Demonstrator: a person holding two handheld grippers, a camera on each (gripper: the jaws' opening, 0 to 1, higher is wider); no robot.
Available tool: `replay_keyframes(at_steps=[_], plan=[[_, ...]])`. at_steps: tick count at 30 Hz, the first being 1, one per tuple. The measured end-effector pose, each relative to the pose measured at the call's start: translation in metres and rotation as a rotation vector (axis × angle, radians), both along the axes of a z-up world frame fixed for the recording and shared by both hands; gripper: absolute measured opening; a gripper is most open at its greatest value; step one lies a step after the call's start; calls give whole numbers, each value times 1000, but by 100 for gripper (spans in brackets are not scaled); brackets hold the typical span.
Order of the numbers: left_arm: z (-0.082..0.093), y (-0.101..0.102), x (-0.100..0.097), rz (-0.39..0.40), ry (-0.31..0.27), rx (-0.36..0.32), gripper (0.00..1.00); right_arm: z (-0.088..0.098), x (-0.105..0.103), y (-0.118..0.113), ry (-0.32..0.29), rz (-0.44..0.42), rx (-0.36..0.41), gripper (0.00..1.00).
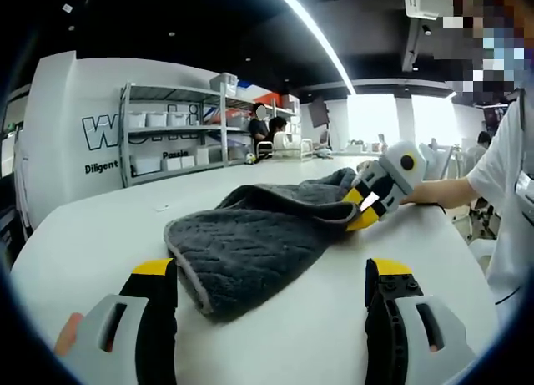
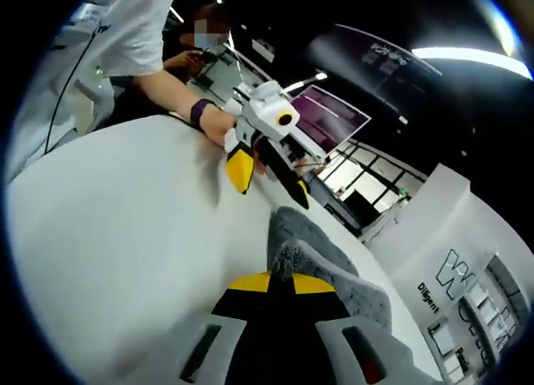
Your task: Open the folded towel by lifting each exposed corner and separating the folded layers until the towel lies flat within the target outline without major curled edges
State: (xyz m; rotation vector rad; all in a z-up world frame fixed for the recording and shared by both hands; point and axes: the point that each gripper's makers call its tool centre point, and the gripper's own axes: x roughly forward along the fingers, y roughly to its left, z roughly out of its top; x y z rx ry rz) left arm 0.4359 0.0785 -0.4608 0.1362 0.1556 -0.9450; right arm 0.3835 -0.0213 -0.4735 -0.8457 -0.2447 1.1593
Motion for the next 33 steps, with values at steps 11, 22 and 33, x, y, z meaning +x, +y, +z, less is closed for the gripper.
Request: replay_keyframes(at_steps=[11, 22, 33], plan=[[-2, -7, -5, -39, 16, -5, 90, -3, -3, 31, -93, -12, -50, 3], [-1, -13, -14, -93, 46, -34, 79, -4, 2, 51, -118, -36, -70, 3], [3, -23, -29, -180, 51, -63, 63, -5, 2, 55, -131, -36, -80, 3]])
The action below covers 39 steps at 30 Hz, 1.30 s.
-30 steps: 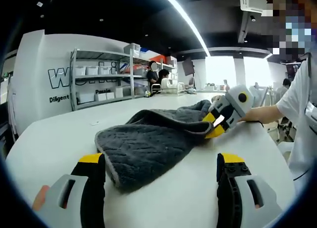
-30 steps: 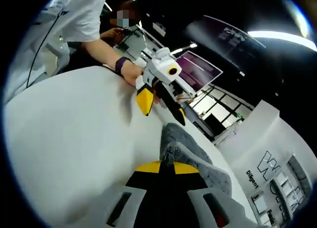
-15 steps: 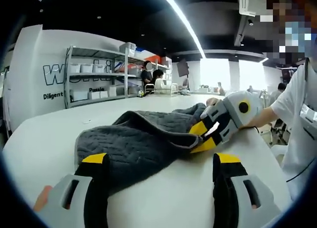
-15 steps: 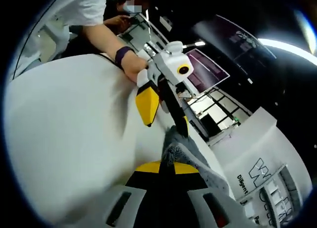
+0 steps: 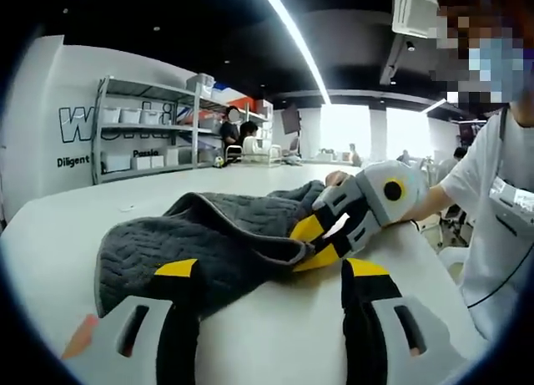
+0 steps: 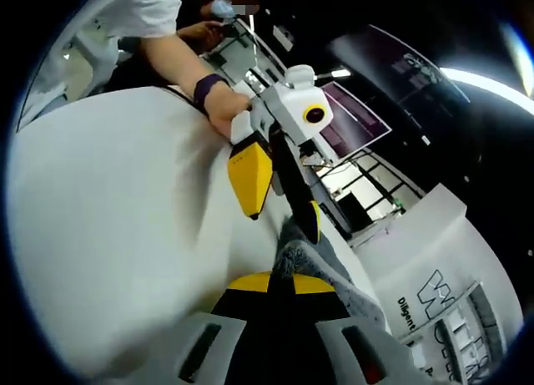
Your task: Open the folded towel by lifting each exposed corner and separating the folded layers until the towel lies flat within the target outline without major curled edges
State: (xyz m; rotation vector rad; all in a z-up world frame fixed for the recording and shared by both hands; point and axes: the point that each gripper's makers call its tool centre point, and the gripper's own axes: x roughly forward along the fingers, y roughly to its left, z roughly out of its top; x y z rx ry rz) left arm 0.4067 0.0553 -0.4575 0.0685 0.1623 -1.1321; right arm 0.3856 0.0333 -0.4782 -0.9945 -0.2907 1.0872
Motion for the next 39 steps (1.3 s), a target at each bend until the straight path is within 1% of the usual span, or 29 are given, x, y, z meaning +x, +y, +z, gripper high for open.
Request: replay_keyframes(at_steps=[4, 9, 12, 17, 20, 23, 27, 31, 35, 39], plan=[[0, -5, -7, -45, 18, -12, 55, 0, -1, 0, -4, 1, -1, 3], [-1, -11, -17, -94, 17, -8, 41, 0, -3, 1, -15, 13, -8, 3], [0, -14, -22, -121, 12, -15, 36, -1, -6, 2, -24, 23, -15, 3], [3, -16, -27, -146, 3, -30, 30, -1, -10, 5, -33, 42, -21, 3], [3, -18, -32, -168, 11, -33, 25, -2, -11, 6, -39, 50, -26, 3], [3, -22, -37, -188, 14, -40, 23, -2, -13, 7, -39, 61, -25, 3], [0, -23, -40, -201, 12, -24, 19, -2, -16, 8, -42, 74, -26, 3], [0, -24, -42, -205, 9, -21, 15, -4, -19, 10, -47, 92, -34, 3], [-1, -23, -42, -203, 2, -10, 9, -5, -23, 12, -47, 111, -38, 3], [-2, -22, -42, -201, -6, -4, 6, -5, -25, 13, -47, 117, -39, 3]])
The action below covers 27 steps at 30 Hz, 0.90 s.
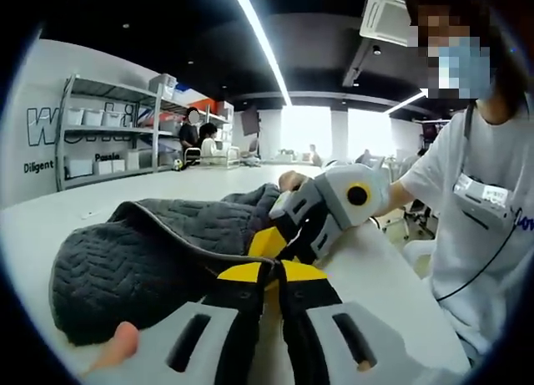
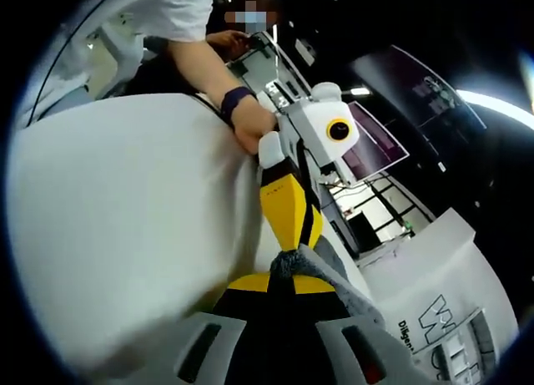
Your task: Open the folded towel by lifting each exposed corner and separating the folded layers until the towel lies flat within the target outline without major curled edges
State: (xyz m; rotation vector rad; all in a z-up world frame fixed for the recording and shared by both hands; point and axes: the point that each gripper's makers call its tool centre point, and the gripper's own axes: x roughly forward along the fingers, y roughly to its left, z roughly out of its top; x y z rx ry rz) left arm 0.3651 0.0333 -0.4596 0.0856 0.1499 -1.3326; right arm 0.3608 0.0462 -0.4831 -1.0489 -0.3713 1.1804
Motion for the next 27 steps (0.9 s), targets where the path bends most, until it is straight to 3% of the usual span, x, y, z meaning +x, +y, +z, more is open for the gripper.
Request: replay_keyframes(at_steps=[11, 19, 27], plan=[[0, 4, 5, 17, 2, 3, 3, 1, 1, -1, 31, 0, 17, 5], [7, 11, 13, 56, -2, -19, 3, 8, 2, -2, 99, 11, 70, 16], [10, 15, 21, 84, 7, -35, 3, 20, -2, -3, 250, 35, 181, 20]])
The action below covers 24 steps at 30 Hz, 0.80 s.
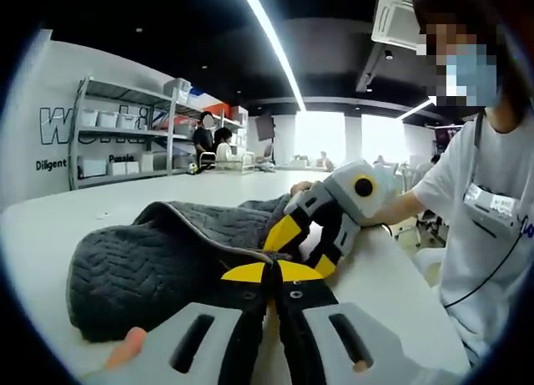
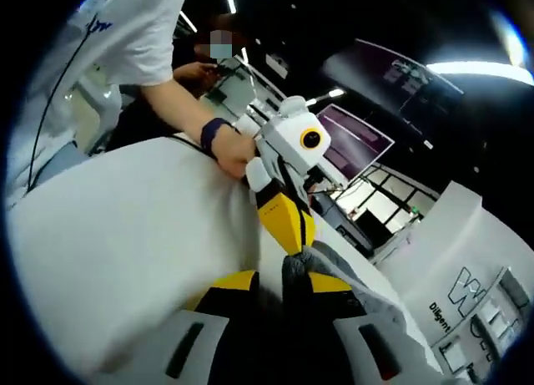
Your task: Open the folded towel by lifting each exposed corner and separating the folded layers until the towel lies flat within the target outline without major curled edges
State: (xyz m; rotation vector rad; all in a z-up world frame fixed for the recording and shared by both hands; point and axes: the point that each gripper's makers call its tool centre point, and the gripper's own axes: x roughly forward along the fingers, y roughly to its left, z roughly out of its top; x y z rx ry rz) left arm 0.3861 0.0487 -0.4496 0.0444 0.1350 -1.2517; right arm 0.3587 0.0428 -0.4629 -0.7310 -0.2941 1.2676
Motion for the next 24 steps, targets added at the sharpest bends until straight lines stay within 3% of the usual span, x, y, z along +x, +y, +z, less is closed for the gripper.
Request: replay_keyframes(at_steps=[11, 24], plan=[[5, 4, 3, 30, 4, -27, 3, 43, 5, -18, 206, -2, 249, 24], [4, 2, 0, 32, 20, -30, 3, 81, 35, -61, 268, -114, 431, 39]])
